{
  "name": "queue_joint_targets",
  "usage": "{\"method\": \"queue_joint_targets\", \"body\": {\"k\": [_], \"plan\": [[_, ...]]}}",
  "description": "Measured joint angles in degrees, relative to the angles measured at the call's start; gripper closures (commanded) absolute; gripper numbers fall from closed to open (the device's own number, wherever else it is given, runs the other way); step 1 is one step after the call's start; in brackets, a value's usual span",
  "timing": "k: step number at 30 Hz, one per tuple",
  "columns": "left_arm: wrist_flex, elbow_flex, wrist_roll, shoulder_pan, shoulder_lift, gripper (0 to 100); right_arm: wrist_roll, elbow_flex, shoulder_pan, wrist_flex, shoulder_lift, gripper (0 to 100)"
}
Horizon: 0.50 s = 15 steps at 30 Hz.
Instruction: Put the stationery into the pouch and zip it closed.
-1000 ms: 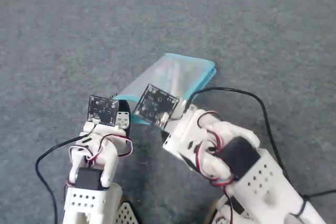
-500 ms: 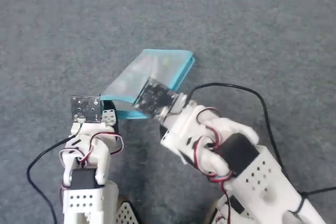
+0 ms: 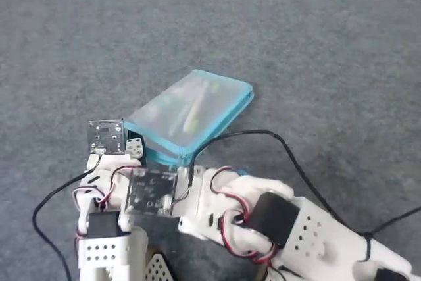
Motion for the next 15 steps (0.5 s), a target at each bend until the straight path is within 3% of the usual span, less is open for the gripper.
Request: {"method": "queue_joint_targets", "body": {"k": [6,11,15], "plan": [[0.0,0.0,0.0,0.0,0.2,99,0.0,2.6,-2.7,0.8,-0.1,61.9],[0.0,0.1,0.0,-0.2,0.4,99,1.1,3.4,-5.1,1.9,-0.3,59.7],[0.0,0.2,0.0,-0.4,0.4,99,3.6,3.4,-2.3,4.2,-0.3,59.7]]}}
